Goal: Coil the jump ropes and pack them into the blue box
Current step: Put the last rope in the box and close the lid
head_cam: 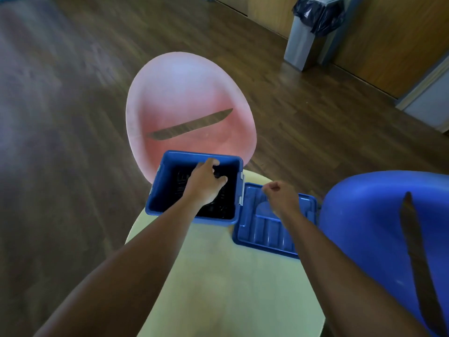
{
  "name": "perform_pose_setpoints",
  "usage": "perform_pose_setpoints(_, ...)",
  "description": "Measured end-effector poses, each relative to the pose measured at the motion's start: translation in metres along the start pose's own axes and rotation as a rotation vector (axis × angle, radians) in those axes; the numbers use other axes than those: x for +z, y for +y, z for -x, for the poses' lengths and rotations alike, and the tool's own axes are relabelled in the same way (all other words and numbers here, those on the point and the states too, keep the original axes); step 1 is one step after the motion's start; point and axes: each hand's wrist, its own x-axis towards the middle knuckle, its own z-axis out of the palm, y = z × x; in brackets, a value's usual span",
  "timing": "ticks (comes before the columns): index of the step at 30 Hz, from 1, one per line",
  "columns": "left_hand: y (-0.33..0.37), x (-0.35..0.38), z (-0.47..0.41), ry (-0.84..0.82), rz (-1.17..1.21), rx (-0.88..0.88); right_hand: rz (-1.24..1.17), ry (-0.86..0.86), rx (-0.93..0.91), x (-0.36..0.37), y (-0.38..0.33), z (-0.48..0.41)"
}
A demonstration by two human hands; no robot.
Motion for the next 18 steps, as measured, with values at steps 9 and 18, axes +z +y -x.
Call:
perform_pose_setpoints(9,0.084,0.088,0.016,-0.203,0.214,-0.104,0.189,-0.012,0.005,-0.070,0.085,-0.013)
perform_pose_setpoints(18,0.052,0.145,0.014,-0.227,0.134,-0.395,0.417,-0.113,0.128,-0.073,0.150,-0.027)
